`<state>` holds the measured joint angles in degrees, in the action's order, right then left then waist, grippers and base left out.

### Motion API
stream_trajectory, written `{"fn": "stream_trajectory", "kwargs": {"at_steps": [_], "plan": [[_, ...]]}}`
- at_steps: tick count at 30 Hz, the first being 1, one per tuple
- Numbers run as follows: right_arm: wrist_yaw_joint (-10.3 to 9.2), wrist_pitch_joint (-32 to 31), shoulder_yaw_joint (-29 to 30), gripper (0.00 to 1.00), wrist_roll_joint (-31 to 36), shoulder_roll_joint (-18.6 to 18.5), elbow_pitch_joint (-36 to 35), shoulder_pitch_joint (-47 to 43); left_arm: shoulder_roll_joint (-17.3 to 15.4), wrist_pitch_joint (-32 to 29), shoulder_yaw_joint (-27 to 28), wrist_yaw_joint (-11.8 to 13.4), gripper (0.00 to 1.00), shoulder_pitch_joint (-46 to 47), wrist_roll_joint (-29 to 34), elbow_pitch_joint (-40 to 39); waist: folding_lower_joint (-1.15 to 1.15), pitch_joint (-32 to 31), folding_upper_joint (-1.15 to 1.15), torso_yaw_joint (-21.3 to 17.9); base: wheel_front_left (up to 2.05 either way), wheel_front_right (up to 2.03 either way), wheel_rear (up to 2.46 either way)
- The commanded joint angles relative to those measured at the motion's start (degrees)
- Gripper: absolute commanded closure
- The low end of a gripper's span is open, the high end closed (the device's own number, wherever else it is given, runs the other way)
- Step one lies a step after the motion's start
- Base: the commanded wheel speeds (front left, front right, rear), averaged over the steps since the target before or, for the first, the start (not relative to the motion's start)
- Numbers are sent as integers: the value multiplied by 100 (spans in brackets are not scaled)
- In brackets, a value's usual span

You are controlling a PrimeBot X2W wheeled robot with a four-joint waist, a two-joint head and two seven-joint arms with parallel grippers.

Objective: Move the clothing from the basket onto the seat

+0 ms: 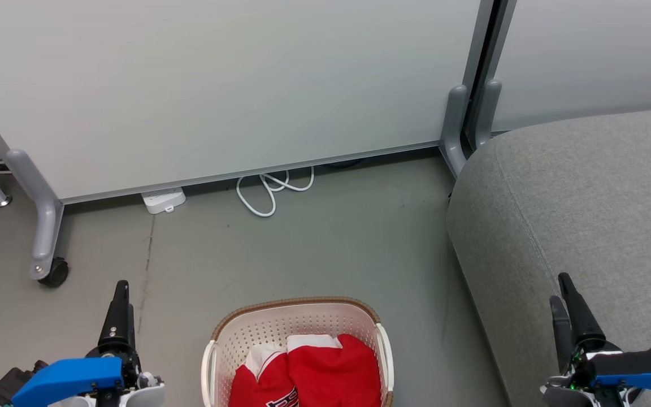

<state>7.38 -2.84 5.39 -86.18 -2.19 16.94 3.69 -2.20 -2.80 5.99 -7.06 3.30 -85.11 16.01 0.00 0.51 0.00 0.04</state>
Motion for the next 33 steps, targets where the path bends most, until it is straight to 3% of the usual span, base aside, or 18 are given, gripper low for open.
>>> {"fn": "stream_trajectory", "kwargs": {"at_steps": [1,10,33], "plan": [[3,65,-28,0,218,-26,-127,190,-46,62,-13,-11,0,207,212,-142,0,4,0,2,0,0,0],[5,287,-179,0,1220,-34,-199,256,-51,284,-76,-15,0,269,1260,-289,0,20,0,5,0,0,0],[8,769,-557,0,3961,-52,-166,354,-63,765,-598,270,0,306,4033,-411,0,44,0,9,0,0,0]]}}
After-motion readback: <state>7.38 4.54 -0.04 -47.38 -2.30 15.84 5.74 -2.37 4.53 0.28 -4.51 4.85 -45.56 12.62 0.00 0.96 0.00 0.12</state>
